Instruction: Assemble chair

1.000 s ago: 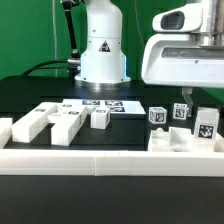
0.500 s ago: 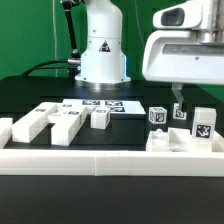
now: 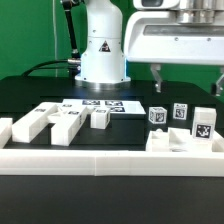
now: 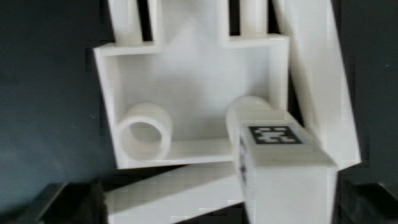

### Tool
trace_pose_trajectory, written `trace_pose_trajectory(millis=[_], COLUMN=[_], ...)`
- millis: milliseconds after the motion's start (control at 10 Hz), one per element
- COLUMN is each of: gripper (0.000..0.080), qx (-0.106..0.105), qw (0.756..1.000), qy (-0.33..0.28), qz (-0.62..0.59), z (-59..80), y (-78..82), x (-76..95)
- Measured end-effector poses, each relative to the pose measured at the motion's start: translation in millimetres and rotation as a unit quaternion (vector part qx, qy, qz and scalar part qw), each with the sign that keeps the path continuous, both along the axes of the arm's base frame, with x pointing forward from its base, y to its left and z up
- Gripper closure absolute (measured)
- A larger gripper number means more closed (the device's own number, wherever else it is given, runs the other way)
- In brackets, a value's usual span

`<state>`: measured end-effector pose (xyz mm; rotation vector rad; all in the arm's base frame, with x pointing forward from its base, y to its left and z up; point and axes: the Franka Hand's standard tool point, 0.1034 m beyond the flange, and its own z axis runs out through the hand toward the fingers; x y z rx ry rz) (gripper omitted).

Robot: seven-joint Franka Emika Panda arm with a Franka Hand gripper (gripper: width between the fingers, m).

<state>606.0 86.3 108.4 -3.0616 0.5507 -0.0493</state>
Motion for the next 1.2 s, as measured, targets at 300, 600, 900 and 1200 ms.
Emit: trace_pose_trajectory(millis=[300, 600, 900, 1200], gripper=[0.0151, 0.0151, 0.0151, 0.0151], qx=[0.000, 0.002, 0.002, -0.001], qw=[1.000, 1.000, 0.999, 1.000], qy=[0.000, 0.005, 0.010, 0.010], qz=[0.002, 0.003, 0.032, 0.028], z=[-1.4, -5.5, -9.3, -16.9], y=[0.7, -11.8, -62.2, -75.6], x=[-0.1, -18.3, -45.6, -51.5])
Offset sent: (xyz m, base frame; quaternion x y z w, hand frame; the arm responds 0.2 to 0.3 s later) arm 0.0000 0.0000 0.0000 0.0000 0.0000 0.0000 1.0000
